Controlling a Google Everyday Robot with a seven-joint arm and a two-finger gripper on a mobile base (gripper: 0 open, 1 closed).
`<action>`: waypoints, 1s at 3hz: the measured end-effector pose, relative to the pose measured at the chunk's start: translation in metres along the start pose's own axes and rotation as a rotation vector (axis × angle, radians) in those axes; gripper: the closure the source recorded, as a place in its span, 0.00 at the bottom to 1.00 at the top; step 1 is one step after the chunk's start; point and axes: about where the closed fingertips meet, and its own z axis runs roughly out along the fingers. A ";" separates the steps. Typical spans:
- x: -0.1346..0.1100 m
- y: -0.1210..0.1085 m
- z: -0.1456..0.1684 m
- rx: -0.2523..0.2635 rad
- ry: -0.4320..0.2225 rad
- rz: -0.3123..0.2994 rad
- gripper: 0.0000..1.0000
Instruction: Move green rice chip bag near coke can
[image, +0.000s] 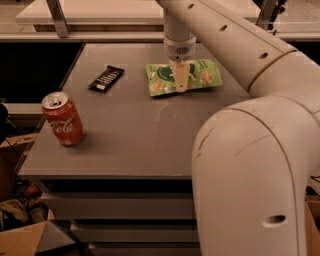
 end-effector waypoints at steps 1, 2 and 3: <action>0.003 0.000 0.006 -0.015 -0.019 0.019 0.64; 0.003 0.000 0.005 -0.016 -0.021 0.021 0.87; 0.003 -0.001 0.003 -0.015 -0.021 0.021 1.00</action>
Offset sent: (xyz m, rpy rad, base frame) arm -0.0120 -0.0141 0.0091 0.0322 0.0536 -0.0374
